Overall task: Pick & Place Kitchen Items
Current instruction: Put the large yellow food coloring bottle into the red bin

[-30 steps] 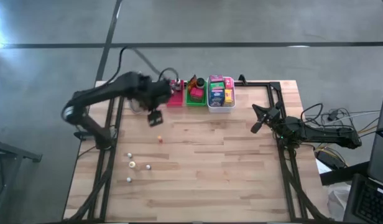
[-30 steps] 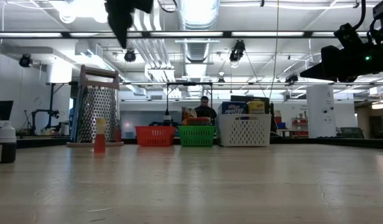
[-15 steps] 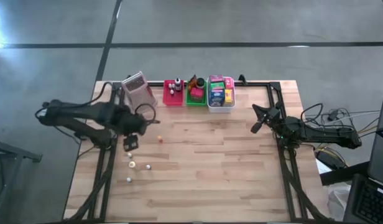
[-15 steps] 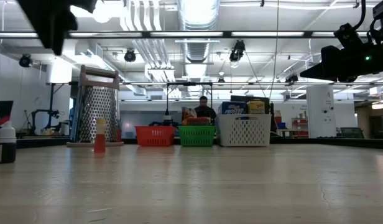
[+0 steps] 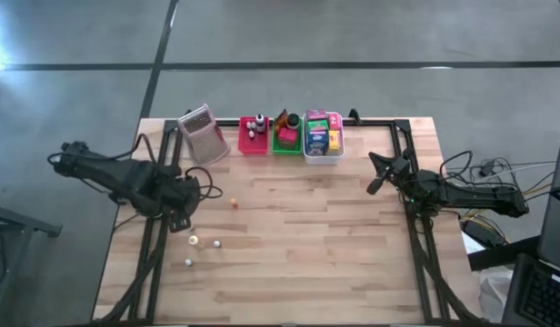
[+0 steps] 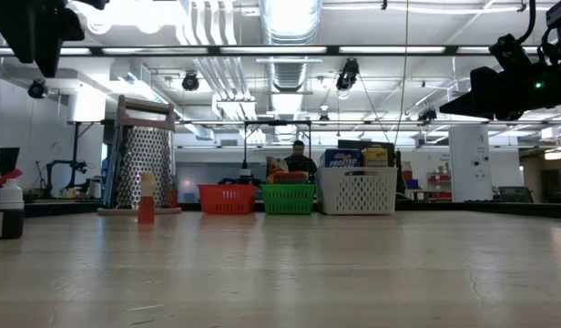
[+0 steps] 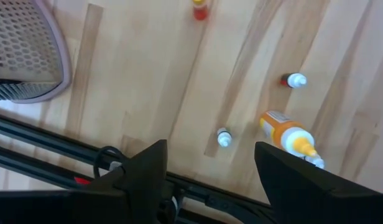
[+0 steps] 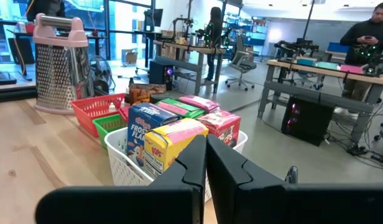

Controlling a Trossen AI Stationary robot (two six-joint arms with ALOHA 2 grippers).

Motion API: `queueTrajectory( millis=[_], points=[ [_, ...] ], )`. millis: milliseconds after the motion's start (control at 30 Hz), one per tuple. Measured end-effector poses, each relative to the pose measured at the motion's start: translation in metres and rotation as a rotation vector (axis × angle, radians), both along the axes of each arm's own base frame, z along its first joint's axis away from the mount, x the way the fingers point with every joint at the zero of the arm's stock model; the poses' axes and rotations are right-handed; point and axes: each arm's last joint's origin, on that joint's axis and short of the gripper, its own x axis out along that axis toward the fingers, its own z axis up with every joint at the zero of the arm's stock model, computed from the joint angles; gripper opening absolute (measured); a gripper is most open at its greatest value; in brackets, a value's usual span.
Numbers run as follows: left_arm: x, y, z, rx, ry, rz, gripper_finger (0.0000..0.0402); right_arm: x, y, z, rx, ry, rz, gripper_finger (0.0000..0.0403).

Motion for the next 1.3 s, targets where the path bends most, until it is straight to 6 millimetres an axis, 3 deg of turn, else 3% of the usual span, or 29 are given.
queueTrajectory(
  millis=[767, 967, 1167, 1300],
  points=[
    [-0.003, -0.049, -0.003, -0.103, -0.086, -0.055, 0.0248, 0.000, 0.000, 0.000, 0.000, 0.000, 0.000, 0.0008],
    [0.005, -0.064, -0.016, -0.045, -0.008, -0.123, 0.0248, 0.000, 0.000, 0.000, 0.000, 0.000, 0.000, 0.0008],
    [0.019, -0.077, -0.034, -0.008, 0.112, -0.329, 0.0248, 0.000, 0.000, 0.000, 0.000, 0.000, 0.000, 0.0008],
    [0.026, -0.083, -0.042, 0.007, 0.155, -0.337, 0.0248, 0.000, 0.000, 0.000, 0.000, 0.000, -0.001, 0.0008]
  ],
)
